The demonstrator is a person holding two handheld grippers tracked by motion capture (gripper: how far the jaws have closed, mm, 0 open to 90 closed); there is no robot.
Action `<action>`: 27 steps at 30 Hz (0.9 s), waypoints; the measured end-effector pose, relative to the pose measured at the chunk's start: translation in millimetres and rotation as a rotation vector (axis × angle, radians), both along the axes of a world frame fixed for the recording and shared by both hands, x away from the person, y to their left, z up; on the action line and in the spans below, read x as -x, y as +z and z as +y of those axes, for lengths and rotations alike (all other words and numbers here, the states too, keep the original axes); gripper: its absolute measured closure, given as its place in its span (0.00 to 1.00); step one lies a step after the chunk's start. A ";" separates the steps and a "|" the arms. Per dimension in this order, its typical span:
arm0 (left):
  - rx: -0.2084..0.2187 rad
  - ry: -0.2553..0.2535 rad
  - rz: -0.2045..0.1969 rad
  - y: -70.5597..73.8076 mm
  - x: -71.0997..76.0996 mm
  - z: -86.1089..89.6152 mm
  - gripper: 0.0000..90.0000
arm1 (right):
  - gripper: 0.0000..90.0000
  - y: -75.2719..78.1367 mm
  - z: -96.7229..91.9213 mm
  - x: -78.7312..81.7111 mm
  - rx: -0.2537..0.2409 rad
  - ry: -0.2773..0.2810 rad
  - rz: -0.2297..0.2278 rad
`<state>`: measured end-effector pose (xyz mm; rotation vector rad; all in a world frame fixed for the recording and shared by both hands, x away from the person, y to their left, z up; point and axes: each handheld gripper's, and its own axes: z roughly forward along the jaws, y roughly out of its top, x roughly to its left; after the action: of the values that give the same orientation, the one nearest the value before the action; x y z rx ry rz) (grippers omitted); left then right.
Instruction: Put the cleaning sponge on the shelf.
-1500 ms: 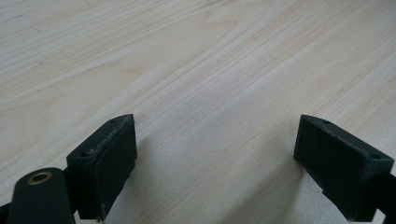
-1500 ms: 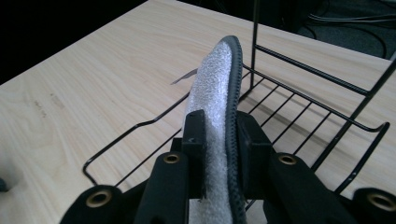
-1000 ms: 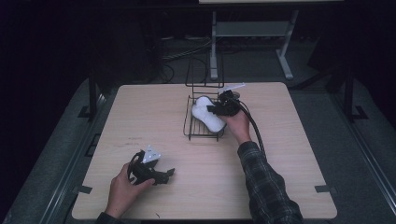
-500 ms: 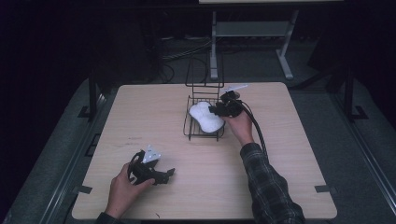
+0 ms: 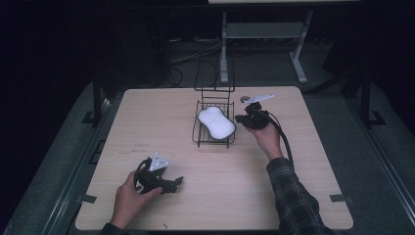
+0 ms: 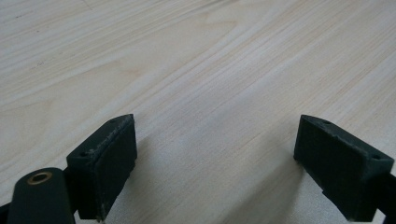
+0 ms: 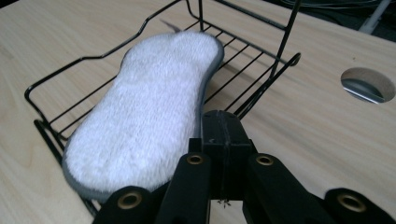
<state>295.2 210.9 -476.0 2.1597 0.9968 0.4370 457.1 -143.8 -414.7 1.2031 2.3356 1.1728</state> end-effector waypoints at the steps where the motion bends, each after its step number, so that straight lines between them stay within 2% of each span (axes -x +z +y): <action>1: 0.001 0.001 0.000 -0.1 0.0 -0.1 0.14 | 1.00 -2.1 0.3 2.5 0.007 0.018 0.004; 12: 0.000 0.001 -0.001 0.0 -0.1 -0.1 0.14 | 1.00 -7.2 14.0 11.2 0.019 0.089 0.009; 16: -0.003 -0.001 -0.001 0.1 -0.2 0.0 0.14 | 1.00 -8.7 24.8 14.7 0.043 0.135 0.003; 18: -0.003 -0.001 0.000 0.1 -0.2 0.0 0.14 | 1.00 -8.9 27.1 15.5 0.048 0.138 0.009; 24: 0.001 0.002 -0.002 -0.1 -0.2 -0.3 0.14 | 1.00 -13.6 42.5 18.1 0.057 0.180 0.019; 27: 0.001 0.002 -0.002 -0.1 -0.2 -0.3 0.14 | 1.00 -14.1 48.3 18.9 0.045 0.198 0.014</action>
<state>295.4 210.6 -476.1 2.1573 0.9976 0.4399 438.2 -95.4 -428.9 0.9866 2.5243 1.1679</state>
